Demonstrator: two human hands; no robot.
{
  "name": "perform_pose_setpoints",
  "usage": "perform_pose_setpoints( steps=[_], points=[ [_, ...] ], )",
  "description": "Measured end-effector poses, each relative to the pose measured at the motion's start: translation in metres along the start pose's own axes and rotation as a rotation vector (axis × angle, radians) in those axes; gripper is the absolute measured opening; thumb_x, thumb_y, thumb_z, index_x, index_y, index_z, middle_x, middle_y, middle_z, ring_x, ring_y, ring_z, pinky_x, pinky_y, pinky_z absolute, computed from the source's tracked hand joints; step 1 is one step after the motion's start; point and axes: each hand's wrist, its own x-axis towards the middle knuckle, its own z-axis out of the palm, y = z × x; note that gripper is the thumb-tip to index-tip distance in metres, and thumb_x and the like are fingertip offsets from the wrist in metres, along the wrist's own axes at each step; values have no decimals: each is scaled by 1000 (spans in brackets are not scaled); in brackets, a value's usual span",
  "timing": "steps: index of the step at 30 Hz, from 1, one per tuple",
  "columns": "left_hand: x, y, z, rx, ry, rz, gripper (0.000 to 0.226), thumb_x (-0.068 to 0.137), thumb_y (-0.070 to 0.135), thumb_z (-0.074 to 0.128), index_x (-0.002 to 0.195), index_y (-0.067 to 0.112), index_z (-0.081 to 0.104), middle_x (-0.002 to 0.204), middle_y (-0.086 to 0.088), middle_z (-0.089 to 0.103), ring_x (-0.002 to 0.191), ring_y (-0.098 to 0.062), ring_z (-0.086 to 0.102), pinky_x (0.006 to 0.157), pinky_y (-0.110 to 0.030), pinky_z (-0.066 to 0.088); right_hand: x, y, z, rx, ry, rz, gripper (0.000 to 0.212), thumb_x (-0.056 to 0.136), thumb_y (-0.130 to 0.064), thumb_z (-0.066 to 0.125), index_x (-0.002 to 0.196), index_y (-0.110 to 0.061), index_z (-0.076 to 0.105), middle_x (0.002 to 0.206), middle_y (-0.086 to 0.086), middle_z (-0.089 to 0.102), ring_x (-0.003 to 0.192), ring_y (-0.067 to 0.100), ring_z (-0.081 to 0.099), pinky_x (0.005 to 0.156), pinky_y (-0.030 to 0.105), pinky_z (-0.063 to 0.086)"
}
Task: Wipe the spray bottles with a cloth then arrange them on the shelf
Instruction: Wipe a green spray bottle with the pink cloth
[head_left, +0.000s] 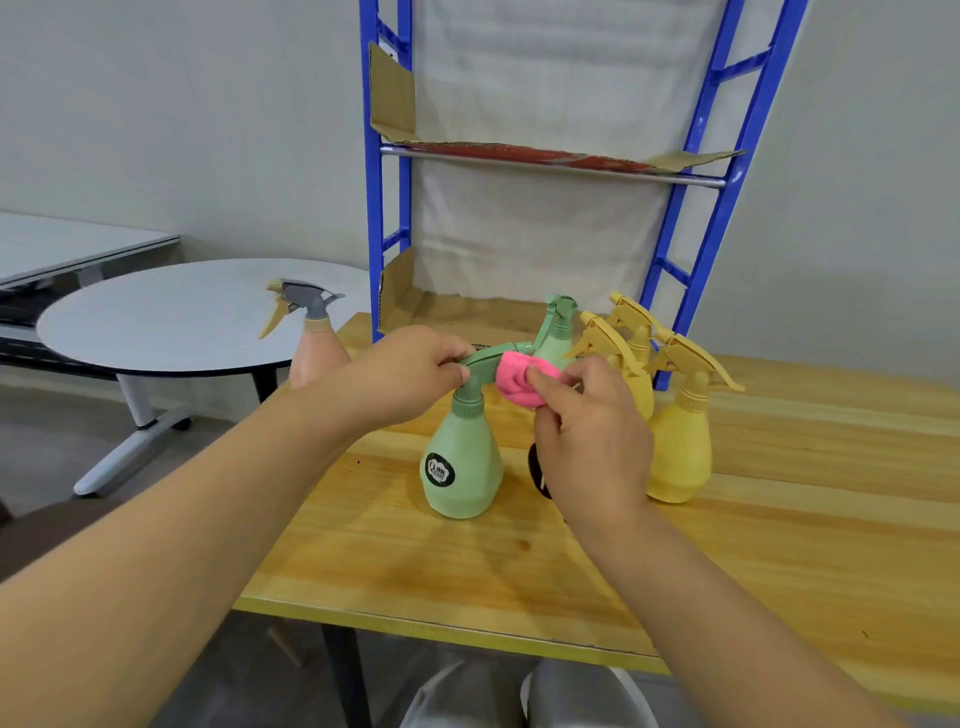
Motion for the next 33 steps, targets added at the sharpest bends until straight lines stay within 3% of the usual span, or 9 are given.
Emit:
perform_pose_setpoints(
  steps=[3,7,9,12,17,19,23,27,33],
  points=[
    [-1,0,3,-43,43,-8,24,93,15,48,71,20,55,67,-3,52,68,-18,46,63,-31,35,-15,-9,10,-83,-75,-102,32,74,-10,74,104,-21,71,81,6,56,70,26,55,39,24,30],
    [-2,1,7,-77,87,-23,20,93,17,49,92,6,65,82,-14,63,70,-18,50,64,-31,39,-25,-10,14,-123,-123,-137,39,69,-14,79,106,-21,70,81,4,56,70,24,56,38,22,27],
    [-5,1,8,-79,103,-32,21,93,18,48,95,5,65,77,-10,61,64,-13,47,59,-28,35,-29,-6,11,-134,-134,-181,39,66,-11,81,103,-21,71,80,4,57,69,24,56,39,22,28],
    [-6,1,8,-127,109,-43,20,94,18,48,94,11,67,66,2,52,55,-9,42,53,-26,32,-36,-3,5,-153,-170,-214,40,62,-7,81,99,-21,73,77,3,56,67,23,55,38,22,28],
    [-9,-4,6,-344,190,-74,20,94,19,52,104,26,68,87,10,64,69,3,53,59,-10,41,-25,-1,-12,-30,-93,-153,39,71,0,70,105,-18,70,83,3,58,74,25,56,39,26,39],
    [-13,-4,4,-407,266,-106,20,92,15,54,103,25,68,85,10,65,70,-3,57,60,-5,42,-15,-5,-14,10,-73,-103,42,73,-1,66,111,-19,67,87,3,56,78,23,55,42,25,35],
    [-20,1,3,-318,273,-134,18,88,9,60,96,19,72,67,14,59,61,2,53,52,3,36,-3,-14,-3,65,-86,-73,47,74,-1,66,115,-24,65,84,2,54,76,24,53,41,31,40],
    [-23,6,1,-259,268,-130,20,87,10,61,102,19,72,79,10,65,64,9,51,55,7,32,-21,-19,8,67,-157,-172,41,72,-9,76,108,-26,68,83,3,57,73,26,55,40,33,44],
    [-20,13,-10,-50,207,-74,20,85,12,61,91,28,72,76,15,64,65,3,56,51,-4,38,-40,-2,-1,112,-139,-221,44,71,-3,73,108,-25,69,85,4,59,76,27,57,40,35,45]
  ],
)
